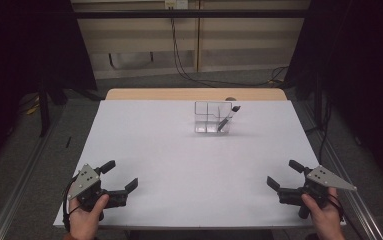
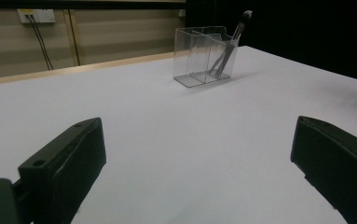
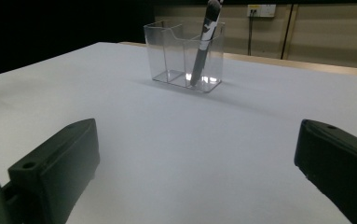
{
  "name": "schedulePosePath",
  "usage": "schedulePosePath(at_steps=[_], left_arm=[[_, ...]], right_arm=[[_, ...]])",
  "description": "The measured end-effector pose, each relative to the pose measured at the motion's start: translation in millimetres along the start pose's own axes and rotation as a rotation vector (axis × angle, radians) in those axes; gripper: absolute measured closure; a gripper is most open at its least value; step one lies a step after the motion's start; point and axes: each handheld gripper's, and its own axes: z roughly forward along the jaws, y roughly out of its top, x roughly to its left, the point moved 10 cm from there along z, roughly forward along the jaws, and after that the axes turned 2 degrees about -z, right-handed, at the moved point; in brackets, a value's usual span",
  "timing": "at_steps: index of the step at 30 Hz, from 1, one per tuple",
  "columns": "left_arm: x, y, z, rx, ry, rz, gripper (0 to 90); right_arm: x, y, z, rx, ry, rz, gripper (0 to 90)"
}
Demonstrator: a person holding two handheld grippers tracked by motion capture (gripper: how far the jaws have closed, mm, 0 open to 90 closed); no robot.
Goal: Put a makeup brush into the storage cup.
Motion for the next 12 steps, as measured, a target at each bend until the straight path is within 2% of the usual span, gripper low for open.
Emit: schedulePosePath(at_steps=[6,12], left_arm=[[-1.7,-3.3,0.4,0.016,-0.004,0.000,3.3],[-1.0,-2.3,0.4,0.011,-0.001,0.000,3.3]], right_arm=[[-1.7,-0.4,0.5,0.000,0.001,0.008,0.0],[-1.2,-0.3,1.1,0.003,0.004,0.017,0.0]])
